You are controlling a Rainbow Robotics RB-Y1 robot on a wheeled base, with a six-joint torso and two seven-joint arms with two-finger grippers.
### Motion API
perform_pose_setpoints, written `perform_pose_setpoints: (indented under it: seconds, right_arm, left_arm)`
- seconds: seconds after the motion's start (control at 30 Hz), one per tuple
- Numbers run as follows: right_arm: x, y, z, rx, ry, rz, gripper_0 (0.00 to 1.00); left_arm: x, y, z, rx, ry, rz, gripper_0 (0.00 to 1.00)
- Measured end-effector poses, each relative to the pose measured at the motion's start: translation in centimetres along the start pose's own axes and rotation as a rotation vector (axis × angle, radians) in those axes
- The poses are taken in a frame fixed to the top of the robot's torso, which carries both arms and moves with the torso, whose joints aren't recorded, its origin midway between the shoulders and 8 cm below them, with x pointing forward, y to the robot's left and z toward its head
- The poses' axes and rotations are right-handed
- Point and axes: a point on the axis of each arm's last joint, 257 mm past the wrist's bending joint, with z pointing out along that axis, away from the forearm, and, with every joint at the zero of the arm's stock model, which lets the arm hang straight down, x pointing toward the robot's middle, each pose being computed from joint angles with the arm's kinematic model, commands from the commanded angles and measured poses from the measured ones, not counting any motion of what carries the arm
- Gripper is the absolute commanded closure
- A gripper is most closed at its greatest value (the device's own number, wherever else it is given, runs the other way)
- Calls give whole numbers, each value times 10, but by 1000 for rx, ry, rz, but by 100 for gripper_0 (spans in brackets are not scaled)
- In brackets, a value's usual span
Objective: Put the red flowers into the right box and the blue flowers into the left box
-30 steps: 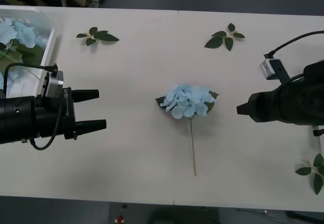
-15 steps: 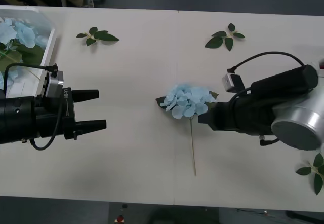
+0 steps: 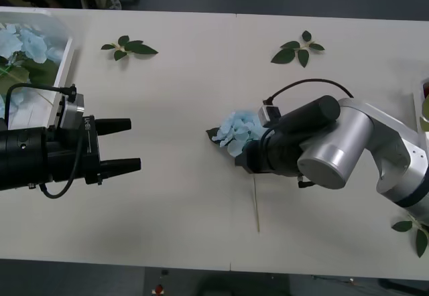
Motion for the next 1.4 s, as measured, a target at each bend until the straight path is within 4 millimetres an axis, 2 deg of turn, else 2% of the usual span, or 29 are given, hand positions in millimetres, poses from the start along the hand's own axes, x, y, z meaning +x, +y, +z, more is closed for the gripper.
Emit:
perform_pose_setpoints:
  seconds: [0.23, 0.43, 0.6, 0.77, 0.97, 1.13, 1.4]
  right_arm:
    - [13, -13, 22, 32, 22, -15, 16]
    - [13, -24, 39, 59, 34, 26, 16]
    - [10, -12, 51, 26, 23, 58, 16]
    - [11, -10, 53, 23, 26, 60, 16]
    - [9, -8, 53, 13, 17, 59, 31]
    - [11, -13, 58, 30, 25, 49, 59]
    - [-4, -19, 64, 56, 2, 31, 91]
  left_arm:
    - [0, 0, 0, 0, 0, 0, 0]
    - [0, 0, 0, 0, 0, 0, 0]
    - [0, 0, 0, 0, 0, 0, 0]
    - [0, 0, 0, 0, 0, 0, 0]
    - [0, 0, 0, 0, 0, 0, 0]
    - [0, 0, 0, 0, 0, 0, 0]
    - [0, 0, 0, 0, 0, 0, 0]
